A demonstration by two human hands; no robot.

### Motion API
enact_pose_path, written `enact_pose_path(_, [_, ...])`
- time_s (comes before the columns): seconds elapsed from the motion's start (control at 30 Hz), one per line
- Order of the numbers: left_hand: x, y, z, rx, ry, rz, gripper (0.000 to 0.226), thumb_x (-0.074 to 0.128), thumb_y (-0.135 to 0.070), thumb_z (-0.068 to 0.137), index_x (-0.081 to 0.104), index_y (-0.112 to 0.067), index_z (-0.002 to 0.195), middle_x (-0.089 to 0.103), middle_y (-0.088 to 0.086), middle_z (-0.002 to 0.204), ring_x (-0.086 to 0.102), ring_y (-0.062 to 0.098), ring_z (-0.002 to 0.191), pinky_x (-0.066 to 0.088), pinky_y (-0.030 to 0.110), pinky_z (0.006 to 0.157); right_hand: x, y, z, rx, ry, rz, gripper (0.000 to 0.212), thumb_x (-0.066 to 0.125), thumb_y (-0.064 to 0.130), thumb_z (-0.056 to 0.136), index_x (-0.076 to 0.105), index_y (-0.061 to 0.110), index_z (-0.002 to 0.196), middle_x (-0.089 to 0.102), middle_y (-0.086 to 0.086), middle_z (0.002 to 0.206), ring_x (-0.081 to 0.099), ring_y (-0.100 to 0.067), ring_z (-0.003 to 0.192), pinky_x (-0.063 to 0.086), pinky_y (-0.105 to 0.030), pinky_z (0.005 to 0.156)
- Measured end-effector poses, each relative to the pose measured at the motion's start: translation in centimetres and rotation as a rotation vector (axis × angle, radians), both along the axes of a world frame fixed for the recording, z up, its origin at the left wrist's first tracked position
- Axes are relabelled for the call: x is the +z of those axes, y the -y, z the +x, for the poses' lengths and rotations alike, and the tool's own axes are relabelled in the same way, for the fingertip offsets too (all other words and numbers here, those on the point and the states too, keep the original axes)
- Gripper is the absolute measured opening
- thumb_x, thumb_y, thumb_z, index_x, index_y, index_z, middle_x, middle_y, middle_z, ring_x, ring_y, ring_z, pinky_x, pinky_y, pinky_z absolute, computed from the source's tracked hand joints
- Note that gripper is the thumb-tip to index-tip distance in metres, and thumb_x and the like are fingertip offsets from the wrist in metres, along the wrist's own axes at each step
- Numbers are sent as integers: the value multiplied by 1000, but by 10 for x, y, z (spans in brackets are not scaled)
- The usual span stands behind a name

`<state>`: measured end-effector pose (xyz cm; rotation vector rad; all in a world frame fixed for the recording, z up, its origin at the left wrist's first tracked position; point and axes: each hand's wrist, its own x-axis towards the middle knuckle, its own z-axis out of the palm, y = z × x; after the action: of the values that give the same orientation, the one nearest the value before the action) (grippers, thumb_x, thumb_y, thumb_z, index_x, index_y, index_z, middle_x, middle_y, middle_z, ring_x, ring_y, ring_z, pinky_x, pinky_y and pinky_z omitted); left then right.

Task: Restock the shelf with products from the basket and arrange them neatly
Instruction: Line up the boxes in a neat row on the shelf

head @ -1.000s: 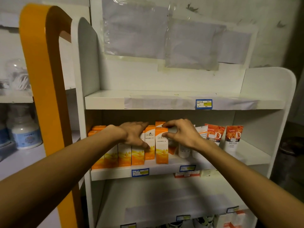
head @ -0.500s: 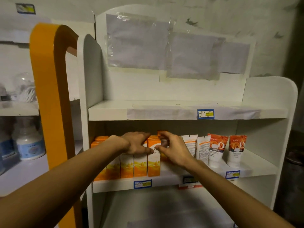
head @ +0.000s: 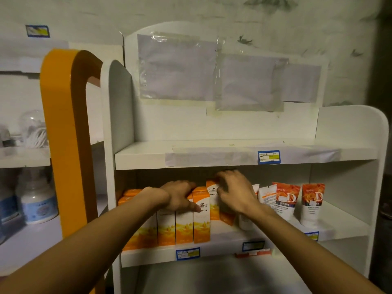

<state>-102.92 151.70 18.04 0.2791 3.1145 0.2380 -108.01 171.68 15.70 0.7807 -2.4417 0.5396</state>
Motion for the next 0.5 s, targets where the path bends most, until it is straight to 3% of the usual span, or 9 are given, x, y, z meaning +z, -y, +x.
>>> enact_pose_path(0.07, [1, 1, -2, 4, 22, 34, 69, 72, -49, 85, 44, -23, 142, 57, 0, 134, 57, 22, 120, 49, 40, 103, 4, 6, -9, -39, -13, 192, 51, 57, 26, 93, 45, 24, 143, 54, -2, 138, 46, -22, 129, 31, -38, 112])
enact_pose_path(0.17, [1, 3, -6, 1, 41, 59, 67, 74, -46, 85, 45, -24, 141, 60, -1, 130, 59, 21, 118, 50, 38, 102, 6, 15, -23, -65, 99, 314, 57, 57, 33, 95, 37, 23, 147, 51, -6, 142, 42, -26, 136, 18, -46, 120])
enact_pose_path(0.27, [-1, 5, -8, -2, 31, 84, 67, 75, -46, 83, 46, -25, 140, 62, -2, 128, 61, 19, 115, 51, 36, 100, 5, 22, -36, -95, 125, 416, 51, 57, 36, 95, 43, 24, 141, 56, -5, 135, 46, -27, 132, 12, -54, 120])
enact_pose_path(0.37, [-1, 7, -11, -2, 26, 92, 68, 77, -47, 82, 46, -26, 139, 63, -3, 127, 62, 18, 113, 52, 36, 98, 5, 23, -45, -76, 99, 400, 37, 59, 34, 94, 54, 27, 129, 62, -2, 125, 56, -25, 120, 29, -51, 114])
enact_pose_path(0.5, [1, 9, -14, 11, 40, 103, 71, 79, -48, 79, 46, -26, 139, 63, -4, 123, 62, 17, 111, 53, 38, 98, 14, 13, -45, -7, 144, 351, 40, 66, 33, 90, 57, 27, 128, 64, 0, 124, 60, -22, 114, 48, -39, 100])
